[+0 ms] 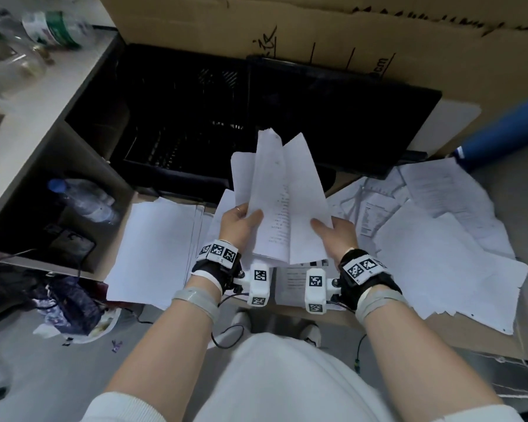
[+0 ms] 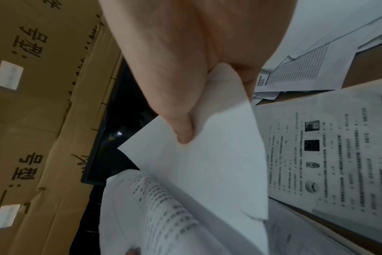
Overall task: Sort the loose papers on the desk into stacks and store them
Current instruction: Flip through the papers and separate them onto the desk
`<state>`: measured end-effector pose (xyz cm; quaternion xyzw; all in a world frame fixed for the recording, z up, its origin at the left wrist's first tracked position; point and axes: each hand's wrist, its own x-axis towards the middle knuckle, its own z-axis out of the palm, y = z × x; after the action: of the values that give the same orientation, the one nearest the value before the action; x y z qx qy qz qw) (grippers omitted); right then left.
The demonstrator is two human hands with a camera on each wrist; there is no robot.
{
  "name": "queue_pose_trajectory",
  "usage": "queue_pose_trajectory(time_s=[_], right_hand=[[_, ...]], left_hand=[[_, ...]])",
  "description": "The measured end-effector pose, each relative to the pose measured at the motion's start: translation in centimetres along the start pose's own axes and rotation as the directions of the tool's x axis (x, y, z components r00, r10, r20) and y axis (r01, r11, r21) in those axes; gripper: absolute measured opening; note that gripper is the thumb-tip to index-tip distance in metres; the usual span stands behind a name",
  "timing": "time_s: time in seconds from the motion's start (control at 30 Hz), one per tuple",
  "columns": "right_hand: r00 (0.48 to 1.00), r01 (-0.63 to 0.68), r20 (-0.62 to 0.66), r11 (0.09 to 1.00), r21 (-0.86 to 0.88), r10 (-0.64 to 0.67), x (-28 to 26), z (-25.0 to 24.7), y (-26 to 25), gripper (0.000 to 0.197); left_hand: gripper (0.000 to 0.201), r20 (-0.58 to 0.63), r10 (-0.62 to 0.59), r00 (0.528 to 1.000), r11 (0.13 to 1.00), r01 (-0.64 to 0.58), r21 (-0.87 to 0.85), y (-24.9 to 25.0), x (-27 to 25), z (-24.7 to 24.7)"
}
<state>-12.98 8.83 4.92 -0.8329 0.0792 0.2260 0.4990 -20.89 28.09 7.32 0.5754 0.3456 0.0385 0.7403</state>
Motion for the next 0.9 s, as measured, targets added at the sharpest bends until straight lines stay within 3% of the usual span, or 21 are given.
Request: queue_pose_trajectory(time_s=[0.1, 0.2, 0.23, 0.33, 0.4, 0.47, 0.57, 0.63, 0.73, 0.9], right_hand=[[0.997, -0.049, -0.057, 0.998, -0.034, 0.047, -1.3, 2.0, -1.1, 0.052], [0.999, -0.037, -0.028, 0.999, -0.027, 0.036, -1.6, 4.8, -1.4, 0.026], [0.999, -0.049, 0.007, 0.997, -0.053, 0.049, -1.7, 6.3, -1.4, 0.024], [0.990, -0.055, 0.124, 0.992, -0.116, 0.069, -1.6, 11.5, -0.4, 0.058], [0.978, -0.038, 0.199, 0.990, -0.135, 0.065, -2.1, 15.2, 0.0, 0.051], [0.962, -0.039, 0.259, 0.983, -0.180, 0.086, -2.7, 19.0, 0.5, 0.031], [0.955, -0.097, 0.250, 0.965, -0.243, 0.159, -3.0, 23.3, 1.5, 0.034], [0.948, -0.124, 0.256, 0.962, -0.245, 0.188, -3.1, 25.4, 2.2, 0.023], [0.927, -0.152, 0.304, 0.960, -0.234, 0.220, -3.4, 28.5, 2.5, 0.037], [0.893, -0.213, 0.362, 0.960, -0.183, 0.267, -4.3, 31.7, 0.4, 0.044]], left_hand=[[0.018, -0.032, 0.015, 0.999, 1.000, -0.015, 0.023, -0.1, 0.2, -2.1], [0.015, -0.095, 0.031, 0.995, 0.999, -0.027, 0.034, 0.2, 0.0, -5.2], [0.015, -0.112, 0.029, 0.993, 0.999, -0.024, 0.048, 0.2, -0.1, -6.6], [0.014, -0.127, -0.007, 0.992, 0.988, 0.027, 0.155, -0.5, -0.6, -12.0], [0.015, -0.155, -0.037, 0.987, 0.958, 0.079, 0.275, -1.5, -1.3, -15.6], [0.012, -0.272, -0.039, 0.961, 0.942, 0.126, 0.311, -2.4, -2.3, -19.1], [0.021, -0.467, 0.057, 0.883, 0.925, 0.129, 0.358, -3.1, -3.2, -24.0], [0.018, -0.526, 0.097, 0.845, 0.934, 0.105, 0.341, -2.7, -3.8, -26.0], [0.013, -0.533, 0.127, 0.837, 0.934, 0.080, 0.348, -2.5, -4.3, -27.5], [0.016, -0.508, 0.079, 0.858, 0.958, 0.076, 0.277, -3.7, -4.1, -28.0]])
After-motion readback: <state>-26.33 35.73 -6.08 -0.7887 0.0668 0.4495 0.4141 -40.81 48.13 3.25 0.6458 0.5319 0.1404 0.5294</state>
